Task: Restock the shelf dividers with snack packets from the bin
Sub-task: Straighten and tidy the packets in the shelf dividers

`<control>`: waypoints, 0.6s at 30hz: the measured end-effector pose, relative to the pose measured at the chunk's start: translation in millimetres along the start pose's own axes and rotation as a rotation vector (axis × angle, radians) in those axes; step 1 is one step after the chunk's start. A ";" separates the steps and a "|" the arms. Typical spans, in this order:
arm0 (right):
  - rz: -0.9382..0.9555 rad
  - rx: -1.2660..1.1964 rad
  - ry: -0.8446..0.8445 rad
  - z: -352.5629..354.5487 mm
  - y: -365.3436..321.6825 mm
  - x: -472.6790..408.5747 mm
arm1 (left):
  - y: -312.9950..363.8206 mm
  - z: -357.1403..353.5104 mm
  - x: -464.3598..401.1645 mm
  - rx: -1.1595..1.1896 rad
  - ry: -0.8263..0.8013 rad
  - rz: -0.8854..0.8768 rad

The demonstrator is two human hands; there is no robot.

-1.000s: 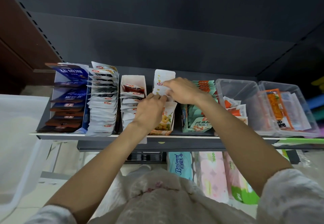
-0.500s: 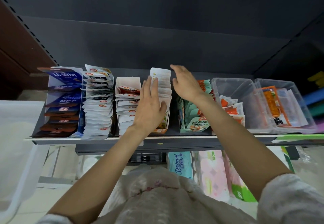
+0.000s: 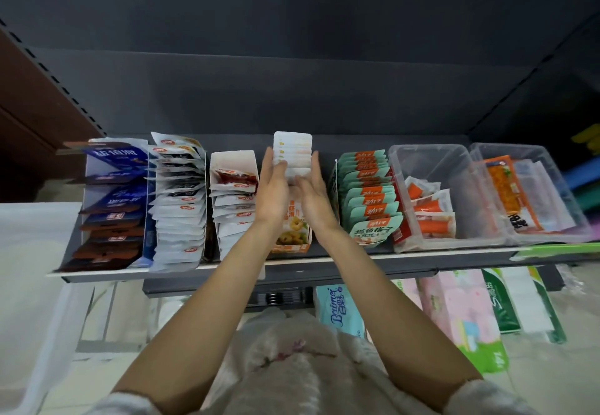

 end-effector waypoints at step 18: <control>0.605 0.890 0.033 6.5 -29.4 -37.2 | -2.4 -5.8 -6.7 -0.017 -0.079 -0.051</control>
Point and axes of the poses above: each hand's wrist, its own x-axis away from the middle knuckle, its own z-axis out of the back of the hand, y = z × x, the point moved 2 cm from there along -x, towards the middle knuckle, and after that the axes turned 14 degrees about y, right-handed, at the moved point
